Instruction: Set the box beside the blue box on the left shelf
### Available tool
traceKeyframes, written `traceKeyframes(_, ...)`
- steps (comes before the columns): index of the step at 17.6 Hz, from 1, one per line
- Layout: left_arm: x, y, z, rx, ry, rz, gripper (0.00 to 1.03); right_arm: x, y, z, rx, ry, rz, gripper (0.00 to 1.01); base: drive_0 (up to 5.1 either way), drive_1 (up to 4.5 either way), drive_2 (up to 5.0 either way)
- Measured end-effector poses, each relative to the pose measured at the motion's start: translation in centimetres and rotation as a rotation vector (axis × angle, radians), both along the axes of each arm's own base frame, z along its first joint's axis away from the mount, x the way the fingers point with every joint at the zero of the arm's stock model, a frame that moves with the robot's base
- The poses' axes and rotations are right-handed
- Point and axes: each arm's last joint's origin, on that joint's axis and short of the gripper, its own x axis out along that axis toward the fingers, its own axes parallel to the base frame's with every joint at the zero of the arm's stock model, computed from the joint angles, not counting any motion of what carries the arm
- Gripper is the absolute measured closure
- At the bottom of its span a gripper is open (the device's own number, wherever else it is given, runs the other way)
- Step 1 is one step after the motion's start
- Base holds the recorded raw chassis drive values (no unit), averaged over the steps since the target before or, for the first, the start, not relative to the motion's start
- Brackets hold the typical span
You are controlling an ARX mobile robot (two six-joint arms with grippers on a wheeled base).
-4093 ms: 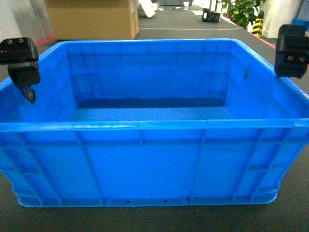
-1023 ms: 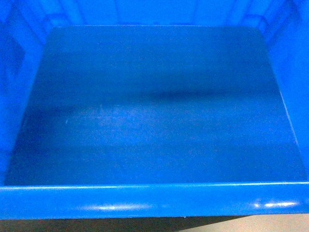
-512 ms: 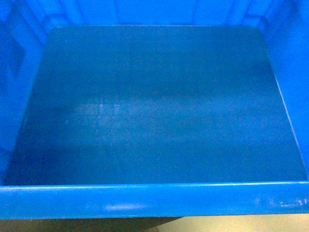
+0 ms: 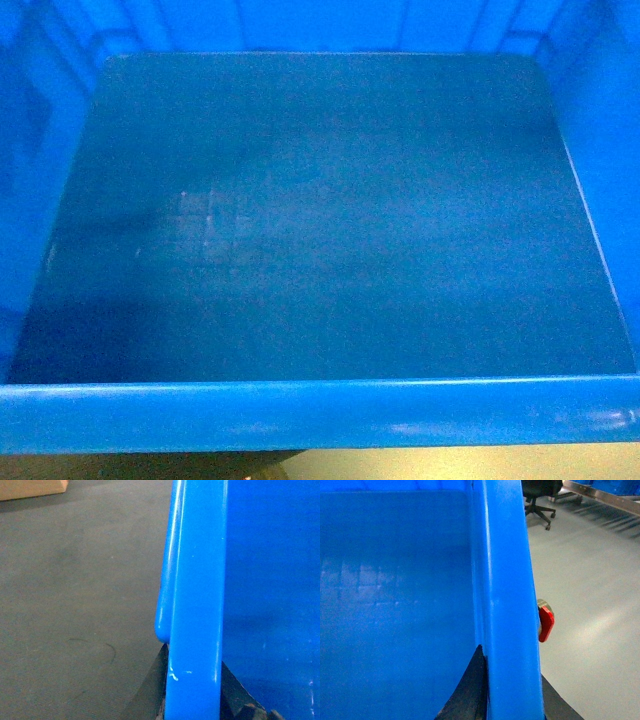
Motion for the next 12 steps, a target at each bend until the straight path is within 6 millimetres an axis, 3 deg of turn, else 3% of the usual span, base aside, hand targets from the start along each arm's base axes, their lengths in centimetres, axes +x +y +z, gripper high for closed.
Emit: traceKeyframes(12,0.0,0.0,0.01,0.0,-0.001,0.0,0.91,0.0,0.0,-0.01,0.0,0.0,0.0,0.91,-1.4,-1.4,-1.4)
